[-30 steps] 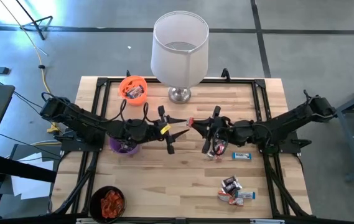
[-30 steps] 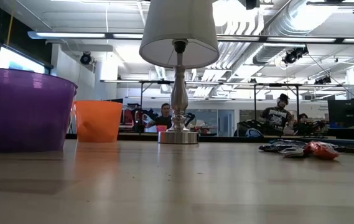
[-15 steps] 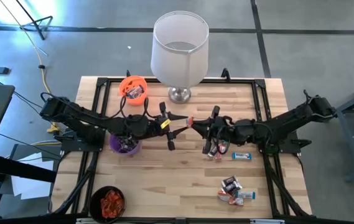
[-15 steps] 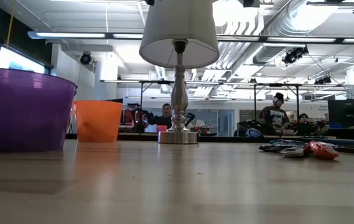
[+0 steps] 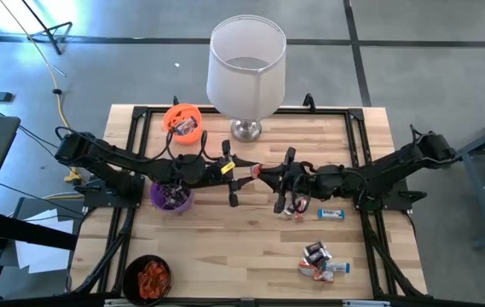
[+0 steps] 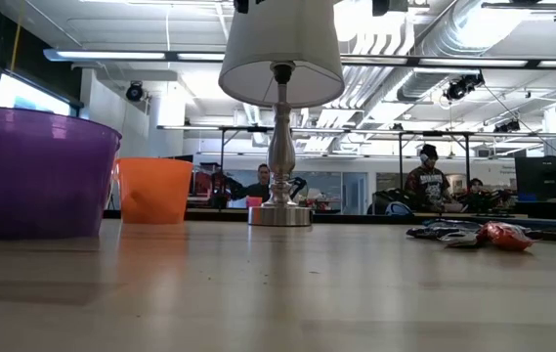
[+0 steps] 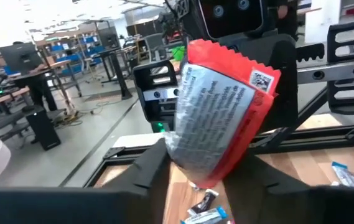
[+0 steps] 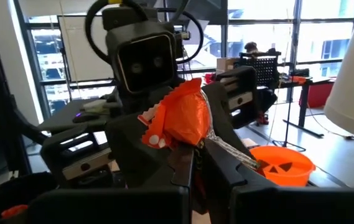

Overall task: Sort candy
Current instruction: Put the orange chocolate into the black bucket

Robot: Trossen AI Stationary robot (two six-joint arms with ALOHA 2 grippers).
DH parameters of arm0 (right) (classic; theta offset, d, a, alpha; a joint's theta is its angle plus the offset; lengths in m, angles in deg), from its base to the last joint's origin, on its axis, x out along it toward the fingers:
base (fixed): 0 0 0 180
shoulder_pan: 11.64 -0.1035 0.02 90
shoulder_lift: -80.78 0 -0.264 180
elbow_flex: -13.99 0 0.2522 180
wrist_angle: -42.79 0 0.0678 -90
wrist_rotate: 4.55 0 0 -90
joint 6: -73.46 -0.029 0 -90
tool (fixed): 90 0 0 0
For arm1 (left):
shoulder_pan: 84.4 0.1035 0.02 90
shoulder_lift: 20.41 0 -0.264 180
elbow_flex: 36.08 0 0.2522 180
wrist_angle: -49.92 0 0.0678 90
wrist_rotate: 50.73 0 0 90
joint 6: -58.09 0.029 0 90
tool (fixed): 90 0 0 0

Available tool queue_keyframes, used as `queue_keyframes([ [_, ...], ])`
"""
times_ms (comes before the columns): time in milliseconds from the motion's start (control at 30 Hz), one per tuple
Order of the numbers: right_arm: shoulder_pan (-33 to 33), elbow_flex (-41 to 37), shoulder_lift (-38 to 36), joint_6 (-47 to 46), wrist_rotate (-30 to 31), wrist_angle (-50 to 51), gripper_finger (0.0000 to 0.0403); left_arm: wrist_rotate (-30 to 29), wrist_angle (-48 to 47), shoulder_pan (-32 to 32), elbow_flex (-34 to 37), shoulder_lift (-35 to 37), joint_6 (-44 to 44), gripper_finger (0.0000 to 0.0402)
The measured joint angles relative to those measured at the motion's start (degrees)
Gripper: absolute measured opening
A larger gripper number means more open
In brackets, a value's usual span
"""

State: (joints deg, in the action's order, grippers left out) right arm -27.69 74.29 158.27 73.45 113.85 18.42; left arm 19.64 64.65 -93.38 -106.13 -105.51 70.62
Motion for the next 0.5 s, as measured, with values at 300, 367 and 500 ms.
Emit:
queue_keyframes([
  [300,0.0,0.0,0.0,1.7,0.5,-0.2,0.0033,-0.6,-1.1,0.0,0.0,0.1,0.0,0.001],
  [367,0.0,0.0,0.0,2.6,0.7,-0.2,0.0054,-0.6,-1.2,0.0,0.0,0.1,0.0,0.001],
  [500,-0.1,0.0,0.0,2.9,1.1,-0.2,0.0099,-1.0,-1.4,0.0,0.0,0.1,0.0,0.0016],
])
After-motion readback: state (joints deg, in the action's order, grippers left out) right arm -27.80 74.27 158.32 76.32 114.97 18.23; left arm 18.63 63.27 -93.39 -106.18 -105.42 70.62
